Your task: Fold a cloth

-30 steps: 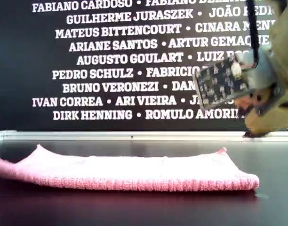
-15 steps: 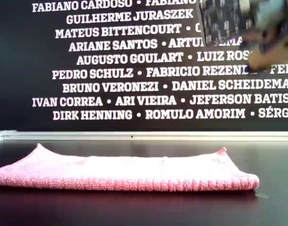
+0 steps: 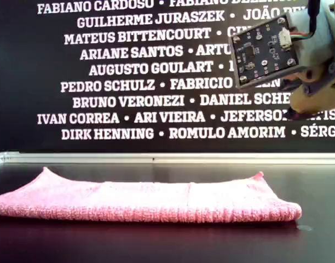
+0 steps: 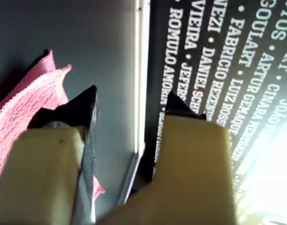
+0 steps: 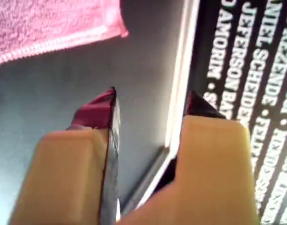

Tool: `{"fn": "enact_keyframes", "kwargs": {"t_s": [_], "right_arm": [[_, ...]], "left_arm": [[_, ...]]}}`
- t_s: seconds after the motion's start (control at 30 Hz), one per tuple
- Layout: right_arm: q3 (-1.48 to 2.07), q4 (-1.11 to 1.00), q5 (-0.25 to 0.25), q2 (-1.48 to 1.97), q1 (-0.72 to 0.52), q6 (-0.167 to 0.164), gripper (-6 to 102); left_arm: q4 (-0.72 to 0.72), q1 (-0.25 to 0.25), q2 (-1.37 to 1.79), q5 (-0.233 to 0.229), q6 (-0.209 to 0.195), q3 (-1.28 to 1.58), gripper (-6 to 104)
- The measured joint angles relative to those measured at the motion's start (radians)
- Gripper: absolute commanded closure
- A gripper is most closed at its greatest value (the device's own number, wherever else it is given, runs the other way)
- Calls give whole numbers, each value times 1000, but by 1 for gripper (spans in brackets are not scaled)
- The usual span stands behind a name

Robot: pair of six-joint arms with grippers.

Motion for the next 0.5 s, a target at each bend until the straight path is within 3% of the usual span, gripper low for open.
{"fn": "enact_keyframes", "kwargs": {"t_s": [0.23, 0.5], "right_arm": [[-28, 0, -3, -195, 0, 17, 16], [-476, 51, -6, -996, 9, 17, 15]], "left_arm": [[20, 0, 0, 5, 0, 2, 47], [20, 0, -3, 0, 0, 2, 47]]}}
